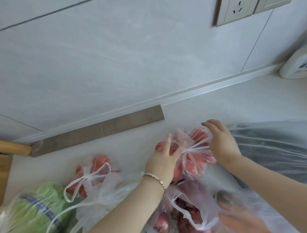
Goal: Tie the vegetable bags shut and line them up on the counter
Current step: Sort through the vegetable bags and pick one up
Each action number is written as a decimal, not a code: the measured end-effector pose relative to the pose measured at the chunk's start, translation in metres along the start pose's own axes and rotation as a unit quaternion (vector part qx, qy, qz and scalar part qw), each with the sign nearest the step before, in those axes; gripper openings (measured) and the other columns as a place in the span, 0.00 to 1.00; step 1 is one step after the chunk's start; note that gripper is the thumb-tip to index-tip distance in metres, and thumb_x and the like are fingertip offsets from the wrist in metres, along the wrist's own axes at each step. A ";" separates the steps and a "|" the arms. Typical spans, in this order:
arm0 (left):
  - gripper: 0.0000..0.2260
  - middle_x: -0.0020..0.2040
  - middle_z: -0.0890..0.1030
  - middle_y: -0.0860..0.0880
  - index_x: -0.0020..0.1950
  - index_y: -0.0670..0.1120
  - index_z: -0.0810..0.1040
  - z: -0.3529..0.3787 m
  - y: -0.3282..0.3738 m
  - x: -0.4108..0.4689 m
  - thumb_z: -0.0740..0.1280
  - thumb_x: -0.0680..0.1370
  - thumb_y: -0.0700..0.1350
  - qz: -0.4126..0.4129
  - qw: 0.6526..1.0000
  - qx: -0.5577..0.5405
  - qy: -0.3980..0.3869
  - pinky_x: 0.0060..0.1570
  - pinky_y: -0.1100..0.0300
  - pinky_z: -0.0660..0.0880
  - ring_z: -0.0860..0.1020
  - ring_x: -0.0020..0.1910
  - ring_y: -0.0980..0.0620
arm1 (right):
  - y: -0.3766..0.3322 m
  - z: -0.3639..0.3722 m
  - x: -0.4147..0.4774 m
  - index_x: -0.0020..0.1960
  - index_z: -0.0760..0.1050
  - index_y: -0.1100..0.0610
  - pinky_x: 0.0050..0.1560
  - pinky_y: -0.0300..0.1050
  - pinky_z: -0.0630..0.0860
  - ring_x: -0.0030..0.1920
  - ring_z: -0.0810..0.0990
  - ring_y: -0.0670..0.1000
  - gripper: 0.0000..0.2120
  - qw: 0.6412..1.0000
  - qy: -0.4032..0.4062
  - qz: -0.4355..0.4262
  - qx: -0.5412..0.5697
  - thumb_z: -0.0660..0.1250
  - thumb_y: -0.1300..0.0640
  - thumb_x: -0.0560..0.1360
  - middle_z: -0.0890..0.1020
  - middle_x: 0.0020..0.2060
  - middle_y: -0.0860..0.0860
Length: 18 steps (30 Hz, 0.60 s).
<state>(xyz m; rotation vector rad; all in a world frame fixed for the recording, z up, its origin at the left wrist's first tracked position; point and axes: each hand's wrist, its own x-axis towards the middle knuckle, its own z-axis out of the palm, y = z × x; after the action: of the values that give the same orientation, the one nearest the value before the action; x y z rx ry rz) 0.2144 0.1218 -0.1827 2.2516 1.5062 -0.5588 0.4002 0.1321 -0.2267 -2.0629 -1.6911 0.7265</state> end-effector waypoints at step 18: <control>0.18 0.70 0.64 0.45 0.65 0.47 0.67 -0.001 -0.006 0.006 0.57 0.76 0.36 -0.100 0.984 -0.134 0.060 0.51 0.52 0.73 0.77 0.54 0.40 | -0.008 -0.023 -0.013 0.51 0.78 0.61 0.55 0.43 0.68 0.60 0.72 0.57 0.13 0.991 -0.121 -0.003 -0.061 0.57 0.68 0.73 0.76 0.56 0.58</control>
<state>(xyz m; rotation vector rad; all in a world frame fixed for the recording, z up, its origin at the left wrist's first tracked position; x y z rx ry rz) 0.2110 0.1290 -0.1853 1.9735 1.7640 -0.2581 0.4059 0.1215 -0.2013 -2.1206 -1.9149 0.9249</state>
